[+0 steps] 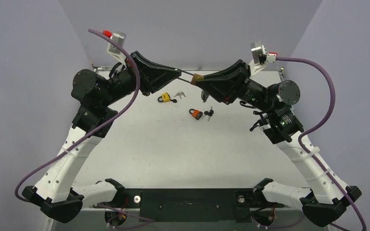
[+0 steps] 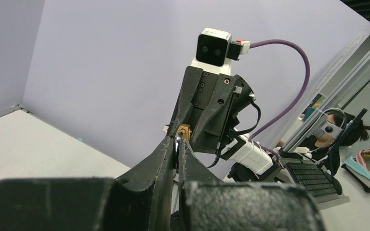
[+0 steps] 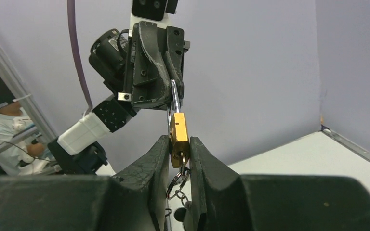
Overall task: Lock with the key
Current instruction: Lock the lock.
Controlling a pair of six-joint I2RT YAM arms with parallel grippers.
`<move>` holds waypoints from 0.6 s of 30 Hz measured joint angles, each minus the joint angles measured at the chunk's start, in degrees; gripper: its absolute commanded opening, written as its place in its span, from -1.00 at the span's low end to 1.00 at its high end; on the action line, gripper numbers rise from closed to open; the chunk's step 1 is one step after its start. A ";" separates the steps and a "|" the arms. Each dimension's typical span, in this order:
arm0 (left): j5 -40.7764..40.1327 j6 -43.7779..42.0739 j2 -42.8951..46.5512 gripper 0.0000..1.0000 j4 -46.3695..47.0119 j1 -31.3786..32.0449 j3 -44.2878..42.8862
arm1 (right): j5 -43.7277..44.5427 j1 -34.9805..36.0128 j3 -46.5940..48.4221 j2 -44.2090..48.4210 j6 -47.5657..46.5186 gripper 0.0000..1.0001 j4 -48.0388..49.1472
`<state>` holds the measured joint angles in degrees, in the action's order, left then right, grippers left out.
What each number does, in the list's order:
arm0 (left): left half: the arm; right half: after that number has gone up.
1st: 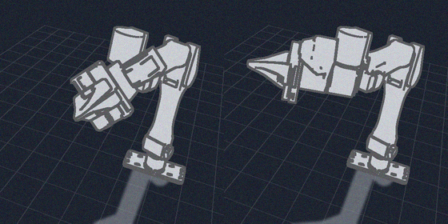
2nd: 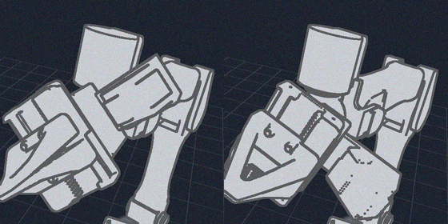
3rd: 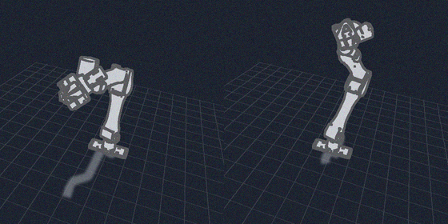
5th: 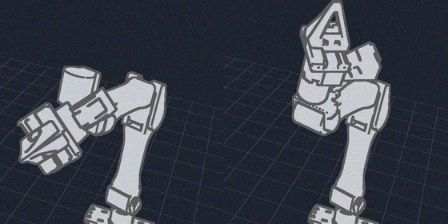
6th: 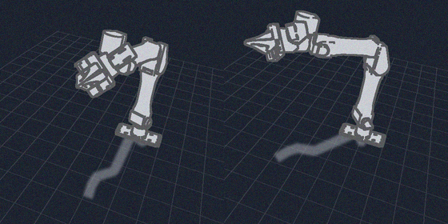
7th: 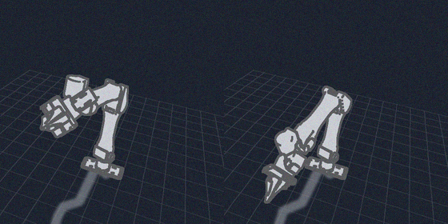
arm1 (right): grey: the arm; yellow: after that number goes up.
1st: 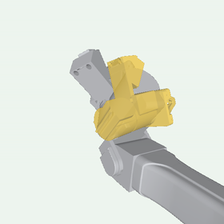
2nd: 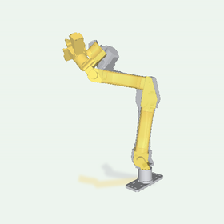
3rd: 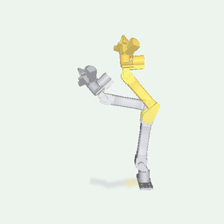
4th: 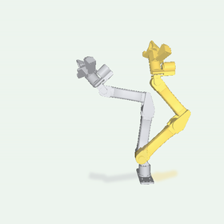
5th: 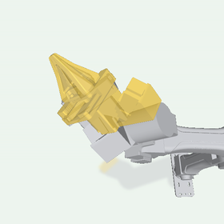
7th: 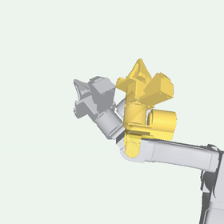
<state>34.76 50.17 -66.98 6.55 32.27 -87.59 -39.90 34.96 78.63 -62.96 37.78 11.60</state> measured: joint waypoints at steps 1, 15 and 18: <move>0.15 -0.15 0.22 -1.00 0.13 0.00 0.00 | -0.33 0.02 -0.09 -0.11 0.81 -1.00 0.72; 3.21 -2.97 1.57 -1.00 0.55 0.33 0.00 | -4.57 0.31 -2.49 -0.46 11.43 -1.00 8.59; 3.26 -3.15 1.60 -1.00 0.55 0.50 0.00 | -4.52 0.46 -2.49 -0.46 11.54 -1.00 8.48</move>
<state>38.02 47.03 -65.39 7.09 32.77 -87.59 -44.42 35.42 76.14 -63.42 49.32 20.08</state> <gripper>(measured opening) 0.023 0.149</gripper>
